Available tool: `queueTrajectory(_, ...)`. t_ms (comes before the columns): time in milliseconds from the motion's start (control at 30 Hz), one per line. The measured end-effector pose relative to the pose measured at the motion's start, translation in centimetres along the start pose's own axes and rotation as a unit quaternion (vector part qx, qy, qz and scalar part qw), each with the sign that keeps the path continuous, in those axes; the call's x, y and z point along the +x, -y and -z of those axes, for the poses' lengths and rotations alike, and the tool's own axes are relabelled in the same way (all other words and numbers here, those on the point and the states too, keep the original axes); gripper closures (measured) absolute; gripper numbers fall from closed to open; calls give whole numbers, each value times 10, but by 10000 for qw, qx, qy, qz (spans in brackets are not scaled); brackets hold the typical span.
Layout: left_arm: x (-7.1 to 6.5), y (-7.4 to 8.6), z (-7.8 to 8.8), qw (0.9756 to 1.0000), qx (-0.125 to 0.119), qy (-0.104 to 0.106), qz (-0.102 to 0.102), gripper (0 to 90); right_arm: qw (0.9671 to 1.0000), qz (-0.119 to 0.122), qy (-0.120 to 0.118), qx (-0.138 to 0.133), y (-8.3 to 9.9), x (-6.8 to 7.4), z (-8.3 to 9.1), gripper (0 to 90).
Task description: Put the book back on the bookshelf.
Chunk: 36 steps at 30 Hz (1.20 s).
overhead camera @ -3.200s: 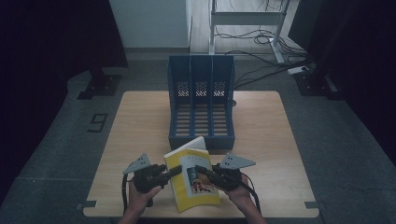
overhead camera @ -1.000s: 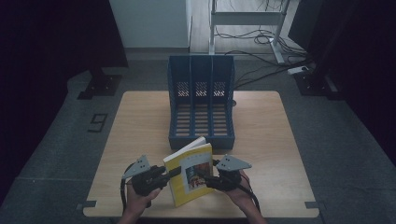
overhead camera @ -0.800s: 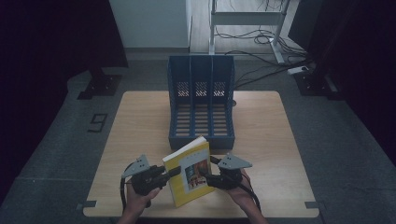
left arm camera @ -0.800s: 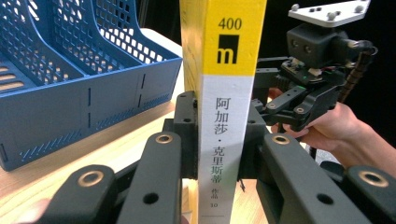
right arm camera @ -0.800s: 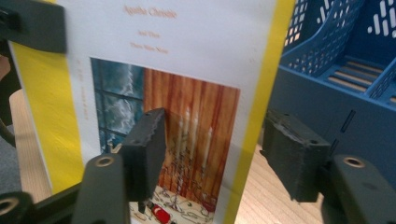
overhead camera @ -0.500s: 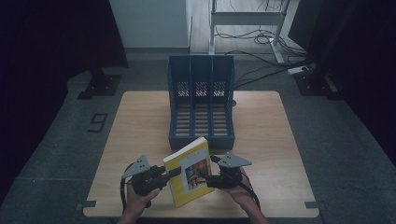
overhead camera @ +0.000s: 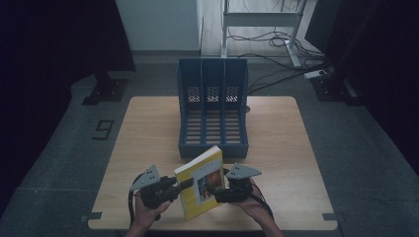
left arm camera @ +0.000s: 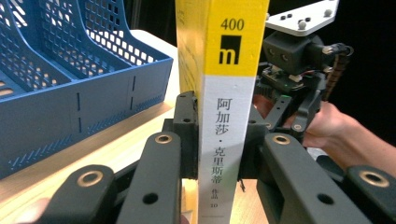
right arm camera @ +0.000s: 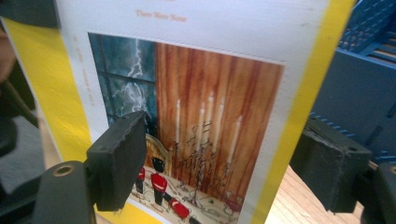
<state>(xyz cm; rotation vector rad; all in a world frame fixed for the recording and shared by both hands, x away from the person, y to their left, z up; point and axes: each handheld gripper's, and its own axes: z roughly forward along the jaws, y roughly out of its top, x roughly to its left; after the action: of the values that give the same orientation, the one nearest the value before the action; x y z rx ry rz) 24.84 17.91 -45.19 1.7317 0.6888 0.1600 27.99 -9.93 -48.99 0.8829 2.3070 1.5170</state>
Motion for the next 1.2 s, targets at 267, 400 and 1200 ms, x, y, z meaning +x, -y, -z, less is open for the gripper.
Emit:
queueTrajectory(267, -2, -1, -2, 10000, -8, -17, -71, 729, 9995, 187, 257, 18, -1, 6, 2, 286)
queueTrajectory(400, -4, -1, -4, 10000, -26, -23, -83, 701, 9996, 203, 194, -35, -1, 5, 2, 297)
queueTrajectory(1200, -3, 2, -7, 9996, -152, -195, 98, 754, 9993, 199, 11, -303, -1, 7, 7, 351)
